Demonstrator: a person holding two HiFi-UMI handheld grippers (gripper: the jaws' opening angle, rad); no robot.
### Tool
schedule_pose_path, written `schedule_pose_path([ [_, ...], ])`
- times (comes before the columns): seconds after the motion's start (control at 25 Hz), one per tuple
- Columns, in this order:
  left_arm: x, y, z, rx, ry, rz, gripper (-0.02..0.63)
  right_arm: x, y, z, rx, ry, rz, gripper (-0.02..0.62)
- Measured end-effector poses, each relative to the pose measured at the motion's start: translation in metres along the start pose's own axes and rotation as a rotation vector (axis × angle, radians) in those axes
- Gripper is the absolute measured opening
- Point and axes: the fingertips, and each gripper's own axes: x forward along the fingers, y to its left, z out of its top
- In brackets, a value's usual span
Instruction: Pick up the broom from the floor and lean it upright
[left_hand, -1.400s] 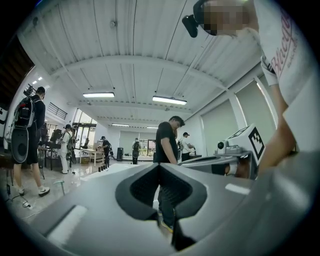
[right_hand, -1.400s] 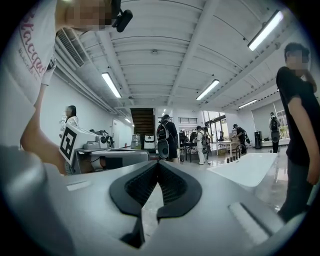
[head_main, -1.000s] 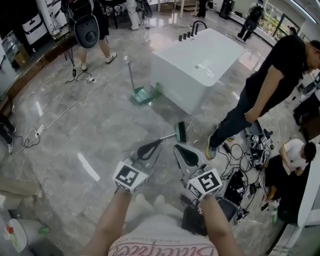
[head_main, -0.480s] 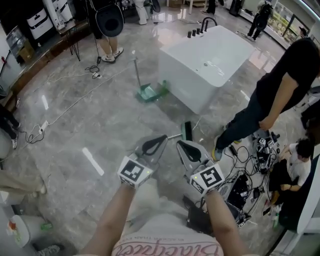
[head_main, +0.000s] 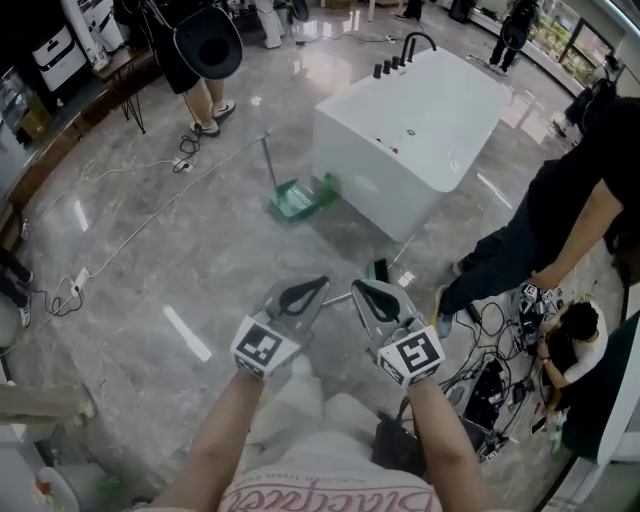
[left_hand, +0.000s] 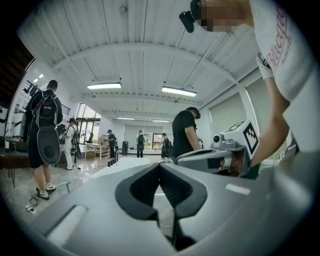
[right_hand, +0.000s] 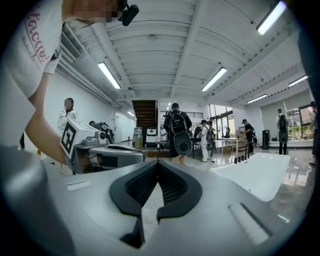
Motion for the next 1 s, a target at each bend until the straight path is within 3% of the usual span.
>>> schedule_pose_path([
  [0.2, 0.009, 0.039, -0.023, -0.025, 0.024, 0.031, 0.000, 0.035, -0.011, -0.014, 0.002, 0.034, 0.014, 0.002],
  [0.48, 0.010, 0.054, -0.064, -0.097, 0.022, 0.094, 0.000, 0.060, -0.003, -0.056, 0.007, 0.090, 0.110, 0.002],
  [0.76, 0.015, 0.071, -0.174, -0.103, 0.019, 0.123, 0.000, 0.090, -0.001, -0.166, -0.058, 0.135, 0.164, 0.002],
  [1.0, 0.033, 0.079, -0.298, -0.067, 0.047, 0.083, 0.000, 0.122, -0.011, -0.297, -0.107, 0.185, 0.233, 0.003],
])
